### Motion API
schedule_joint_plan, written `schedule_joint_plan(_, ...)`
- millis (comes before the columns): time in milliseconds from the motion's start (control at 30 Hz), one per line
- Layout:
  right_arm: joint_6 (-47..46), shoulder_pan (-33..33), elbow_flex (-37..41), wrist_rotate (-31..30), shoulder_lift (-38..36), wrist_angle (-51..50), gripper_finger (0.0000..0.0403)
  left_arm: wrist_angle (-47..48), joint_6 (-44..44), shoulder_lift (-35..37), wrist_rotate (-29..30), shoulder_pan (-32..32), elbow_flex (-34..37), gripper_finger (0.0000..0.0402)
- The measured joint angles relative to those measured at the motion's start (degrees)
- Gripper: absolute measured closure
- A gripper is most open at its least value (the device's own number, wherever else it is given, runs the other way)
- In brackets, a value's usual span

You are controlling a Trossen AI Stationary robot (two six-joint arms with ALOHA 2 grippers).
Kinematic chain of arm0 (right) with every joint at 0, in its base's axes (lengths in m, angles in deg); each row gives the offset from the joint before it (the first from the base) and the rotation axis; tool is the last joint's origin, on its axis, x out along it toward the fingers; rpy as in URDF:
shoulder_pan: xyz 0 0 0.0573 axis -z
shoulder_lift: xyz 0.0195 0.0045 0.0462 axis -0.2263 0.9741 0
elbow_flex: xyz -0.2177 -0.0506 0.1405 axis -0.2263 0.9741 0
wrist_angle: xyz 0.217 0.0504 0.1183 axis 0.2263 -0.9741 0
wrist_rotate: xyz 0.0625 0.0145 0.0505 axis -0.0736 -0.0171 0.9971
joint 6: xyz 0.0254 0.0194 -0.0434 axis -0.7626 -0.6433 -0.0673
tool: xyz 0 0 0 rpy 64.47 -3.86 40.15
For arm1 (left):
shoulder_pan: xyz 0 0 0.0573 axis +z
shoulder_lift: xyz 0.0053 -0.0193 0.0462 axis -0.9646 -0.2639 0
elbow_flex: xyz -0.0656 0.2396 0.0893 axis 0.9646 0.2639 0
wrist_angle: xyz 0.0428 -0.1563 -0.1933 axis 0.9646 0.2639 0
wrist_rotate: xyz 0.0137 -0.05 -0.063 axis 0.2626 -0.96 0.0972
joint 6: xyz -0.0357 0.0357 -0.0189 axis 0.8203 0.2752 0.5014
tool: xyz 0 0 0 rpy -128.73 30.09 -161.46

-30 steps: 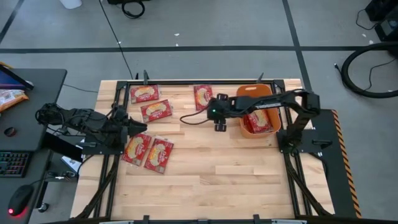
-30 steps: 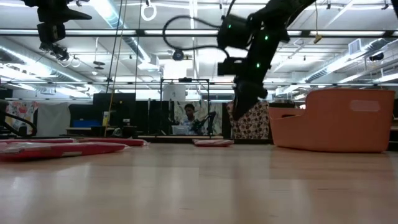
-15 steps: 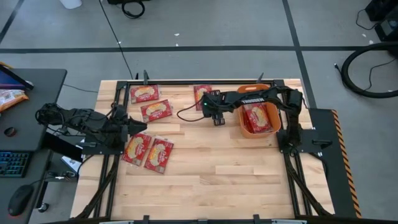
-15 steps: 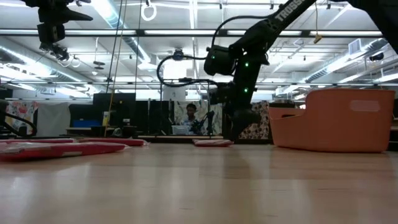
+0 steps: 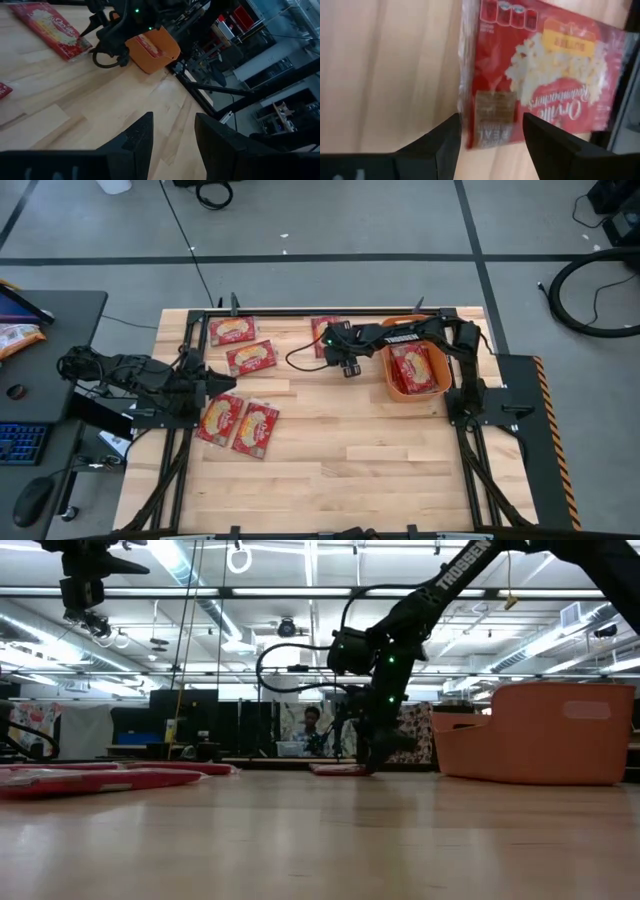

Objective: Sort popcorn bags into baskets
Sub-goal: Put the red popcorn bag into the orange bin

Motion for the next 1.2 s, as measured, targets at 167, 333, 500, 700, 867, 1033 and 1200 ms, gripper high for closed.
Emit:
schedule_joint_plan(167,1.53,-0.03,-0.09,0.91,0.69,0.16,0.0188,0.07,0.02,0.0,0.15,0.0,-0.01,0.0253)
schedule_joint_plan(333,1.28,0.12,-0.13,1.99,1.02,0.14,0.0213,0.03,0.6,0.0,0.14,0.0,0.0,0.0253)
schedule_joint_plan(500,1.51,0.49,-0.04,4.6,1.08,-0.11,0.0282,0.13,0.63,0.0,0.73,0.0,0.0,0.0253)
schedule_joint_plan(700,0.33,0.58,0.0,5.89,1.21,-0.4,0.0368,0.3,0.92,0.0,0.95,0.0,0.0,0.0253)
schedule_joint_plan(867,-4.38,-0.06,-2.26,4.51,1.39,-5.08,0.0393,0.3,1.07,0.0,0.96,0.0,0.0,0.0253)
schedule_joint_plan(1033,-8.52,-0.85,-8.72,4.37,1.4,-17.05,0.0396,0.32,0.64,0.0,0.96,0.0,-0.01,0.0253)
schedule_joint_plan(1200,-15.08,-1.59,-16.14,4.41,1.39,-25.15,0.0397,0.35,0.57,0.0,0.96,0.0,0.0,0.0253)
